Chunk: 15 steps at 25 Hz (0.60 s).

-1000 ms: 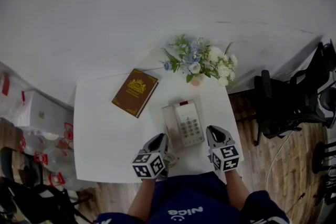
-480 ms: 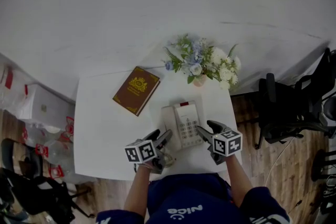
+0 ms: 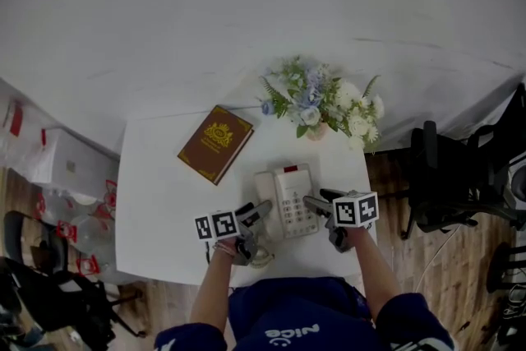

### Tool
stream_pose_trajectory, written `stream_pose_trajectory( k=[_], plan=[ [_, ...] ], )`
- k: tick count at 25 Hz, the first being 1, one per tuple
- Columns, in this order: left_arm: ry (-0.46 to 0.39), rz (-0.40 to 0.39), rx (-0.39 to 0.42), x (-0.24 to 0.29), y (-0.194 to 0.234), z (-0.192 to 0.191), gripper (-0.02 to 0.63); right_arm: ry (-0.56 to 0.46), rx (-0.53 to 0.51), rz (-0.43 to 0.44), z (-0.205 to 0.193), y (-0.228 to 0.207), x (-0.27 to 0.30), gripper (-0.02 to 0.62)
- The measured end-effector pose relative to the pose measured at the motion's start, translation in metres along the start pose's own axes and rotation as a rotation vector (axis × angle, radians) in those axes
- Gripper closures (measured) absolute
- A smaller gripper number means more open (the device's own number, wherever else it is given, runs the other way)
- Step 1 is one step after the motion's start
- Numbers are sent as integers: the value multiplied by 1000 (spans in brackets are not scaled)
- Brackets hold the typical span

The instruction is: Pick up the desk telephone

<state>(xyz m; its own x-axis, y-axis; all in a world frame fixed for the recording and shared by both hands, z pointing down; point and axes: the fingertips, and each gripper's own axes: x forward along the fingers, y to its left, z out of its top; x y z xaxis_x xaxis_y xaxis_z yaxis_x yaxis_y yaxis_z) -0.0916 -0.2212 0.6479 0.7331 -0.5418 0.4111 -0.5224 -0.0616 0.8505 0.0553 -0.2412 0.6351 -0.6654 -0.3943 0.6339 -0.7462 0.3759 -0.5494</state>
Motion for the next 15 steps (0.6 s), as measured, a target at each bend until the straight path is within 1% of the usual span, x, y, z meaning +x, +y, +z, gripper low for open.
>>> stream_pose_trajectory(
  k=[3, 8, 10, 13, 15],
  plan=[
    [28, -39, -43, 5, 3, -1, 217, 50, 14, 21, -8, -5, 9, 314],
    [80, -110, -59, 13, 0, -6, 213, 109, 57, 76, -17, -11, 20, 313],
    [77, -141, -66, 19, -3, -7, 215, 118, 69, 86, -17, -12, 24, 314],
    [77, -146, -68, 25, -5, -5, 215, 134, 79, 121, -17, -11, 27, 313],
    [86, -148, -64, 26, -5, -4, 215, 137, 104, 148, -17, -11, 29, 313]
  ],
)
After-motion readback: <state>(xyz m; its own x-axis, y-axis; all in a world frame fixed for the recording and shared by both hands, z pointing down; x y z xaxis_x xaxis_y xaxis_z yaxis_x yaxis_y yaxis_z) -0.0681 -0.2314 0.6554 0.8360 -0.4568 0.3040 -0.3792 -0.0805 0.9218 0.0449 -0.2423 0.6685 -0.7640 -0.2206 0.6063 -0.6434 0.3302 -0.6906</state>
